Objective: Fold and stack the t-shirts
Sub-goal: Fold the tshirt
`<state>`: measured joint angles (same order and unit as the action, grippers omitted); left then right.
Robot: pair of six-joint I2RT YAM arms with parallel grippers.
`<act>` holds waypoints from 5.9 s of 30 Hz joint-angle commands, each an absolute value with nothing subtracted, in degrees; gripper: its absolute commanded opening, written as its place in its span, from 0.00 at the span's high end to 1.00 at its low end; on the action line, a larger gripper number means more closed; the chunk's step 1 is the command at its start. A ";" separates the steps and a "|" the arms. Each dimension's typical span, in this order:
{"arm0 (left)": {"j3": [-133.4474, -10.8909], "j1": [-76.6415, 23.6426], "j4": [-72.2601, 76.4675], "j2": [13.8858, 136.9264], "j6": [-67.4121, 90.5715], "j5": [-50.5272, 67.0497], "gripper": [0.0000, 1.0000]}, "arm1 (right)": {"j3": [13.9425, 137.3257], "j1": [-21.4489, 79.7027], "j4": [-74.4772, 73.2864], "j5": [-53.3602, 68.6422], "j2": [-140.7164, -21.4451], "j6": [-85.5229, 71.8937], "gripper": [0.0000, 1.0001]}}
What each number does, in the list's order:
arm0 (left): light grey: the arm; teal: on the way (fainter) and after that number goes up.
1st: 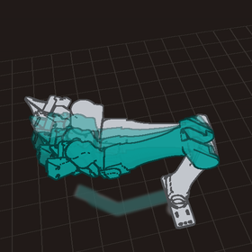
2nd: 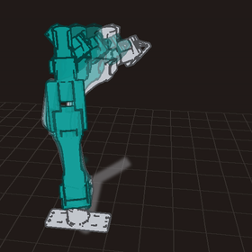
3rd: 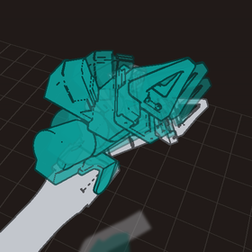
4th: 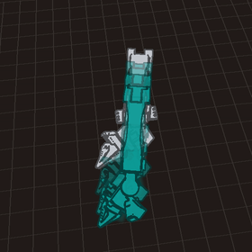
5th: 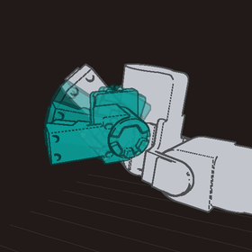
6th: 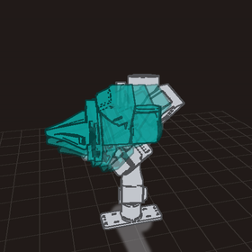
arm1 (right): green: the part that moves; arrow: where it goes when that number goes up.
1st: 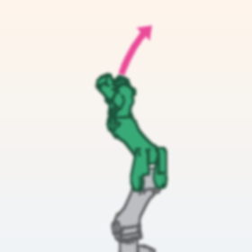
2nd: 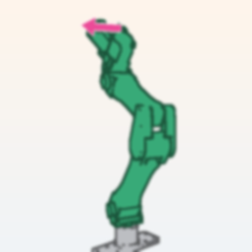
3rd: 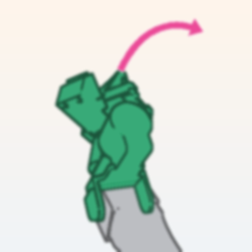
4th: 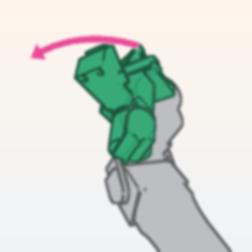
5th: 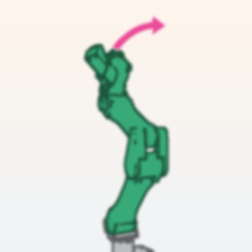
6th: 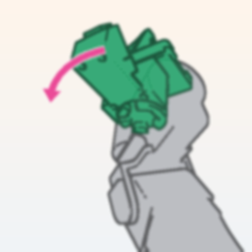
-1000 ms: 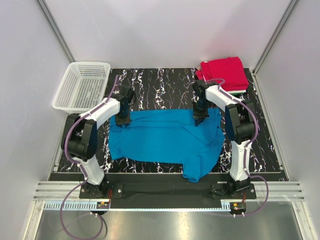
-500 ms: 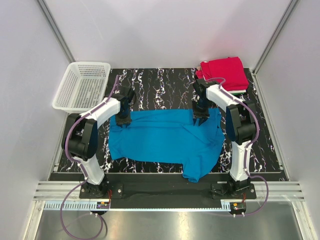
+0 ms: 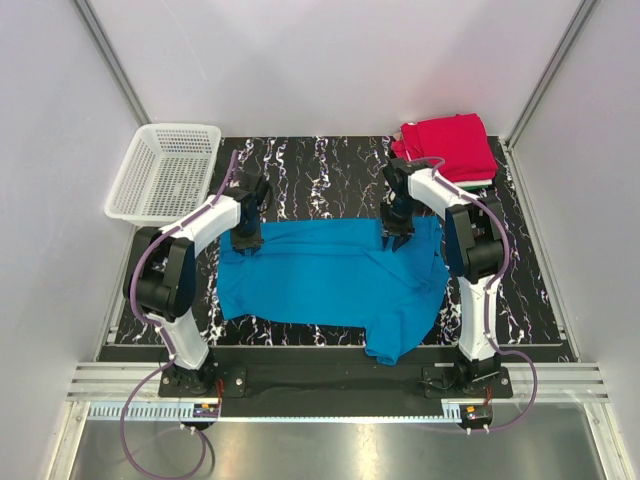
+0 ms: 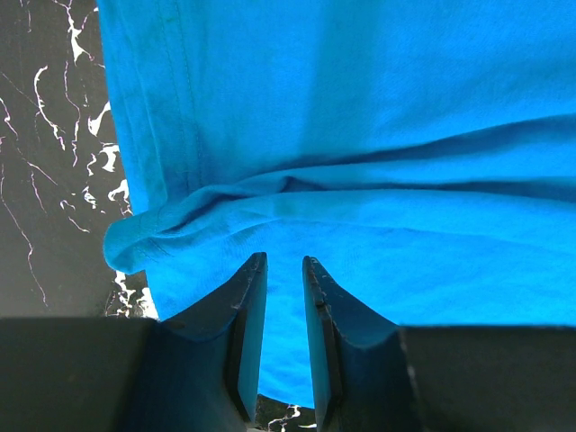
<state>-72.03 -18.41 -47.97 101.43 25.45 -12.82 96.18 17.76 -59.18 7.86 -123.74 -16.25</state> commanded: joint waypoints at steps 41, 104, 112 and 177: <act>-77.96 -18.90 -44.74 103.97 24.52 -10.46 0.73 | 82.01 29.26 -60.47 14.41 -108.72 -34.09 1.00; -92.28 -14.06 -48.51 121.46 26.89 -22.05 1.00 | 97.29 8.09 -51.68 -6.94 -125.16 -19.69 1.00; -95.44 -14.06 -50.44 123.57 26.63 -24.08 1.00 | 98.87 7.21 -52.91 -7.29 -126.47 -18.63 1.00; -87.12 -14.15 -53.35 103.64 27.42 -17.14 0.67 | 108.64 -1.14 -63.80 2.17 -108.90 -18.98 0.80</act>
<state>-92.40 -14.33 -52.66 112.88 26.96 -20.25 106.54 -1.80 -61.39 -4.69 -115.90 -18.28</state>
